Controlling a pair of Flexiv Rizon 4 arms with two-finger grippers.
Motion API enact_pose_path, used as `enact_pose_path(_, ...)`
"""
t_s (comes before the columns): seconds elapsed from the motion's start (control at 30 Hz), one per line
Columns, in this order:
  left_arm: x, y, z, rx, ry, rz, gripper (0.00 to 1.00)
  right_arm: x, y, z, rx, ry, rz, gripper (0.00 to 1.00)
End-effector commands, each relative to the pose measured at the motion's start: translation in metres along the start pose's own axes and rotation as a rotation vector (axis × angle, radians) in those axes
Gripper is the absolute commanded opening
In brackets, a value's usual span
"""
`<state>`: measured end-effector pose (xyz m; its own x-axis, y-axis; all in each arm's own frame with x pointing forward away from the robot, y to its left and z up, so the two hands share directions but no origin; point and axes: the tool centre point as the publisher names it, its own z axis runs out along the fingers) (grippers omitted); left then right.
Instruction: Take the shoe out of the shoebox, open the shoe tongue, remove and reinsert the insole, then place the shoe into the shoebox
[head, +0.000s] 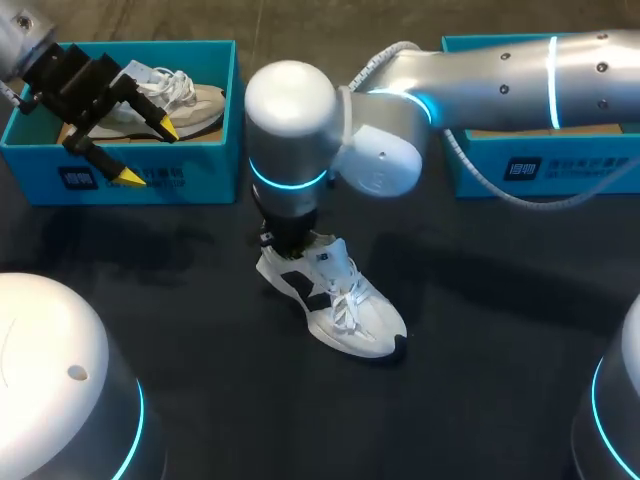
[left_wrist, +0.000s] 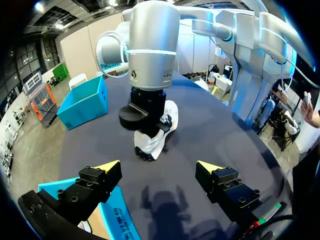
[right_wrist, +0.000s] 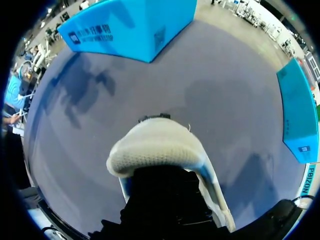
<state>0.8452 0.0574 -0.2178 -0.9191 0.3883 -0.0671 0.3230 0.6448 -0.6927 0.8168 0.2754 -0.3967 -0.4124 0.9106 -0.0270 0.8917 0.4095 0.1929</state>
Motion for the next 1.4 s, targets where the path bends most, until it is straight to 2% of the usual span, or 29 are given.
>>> enact_pose_path(0.03,-0.001,0.0,0.0,-0.002,0.003,0.0,1.0,-0.001,-0.004,0.0,0.034,-0.008,-0.005,0.0)
enact_pose_path(0.4,-0.001,0.0,0.0,-0.002,0.003,0.0,1.0,-0.013,-0.025,0.0,0.131,-0.039,-0.03,0.0)
enact_pose_path(0.6,-0.001,0.0,0.0,-0.002,0.003,0.0,1.0,-0.015,-0.031,-0.007,0.121,-0.033,-0.034,0.0)
enact_pose_path(0.8,-0.001,0.0,0.0,-0.002,0.003,0.0,1.0,-0.011,-0.026,-0.022,0.113,-0.036,-0.069,0.0)
enact_pose_path(1.17,-0.001,0.0,0.0,-0.002,0.003,0.0,1.0,-0.015,-0.022,-0.045,0.21,0.045,-0.162,0.0)
enact_pose_path(1.4,-0.001,0.0,0.0,-0.002,0.003,0.0,1.0,-0.024,-0.036,-0.053,0.263,0.099,-0.172,0.02)
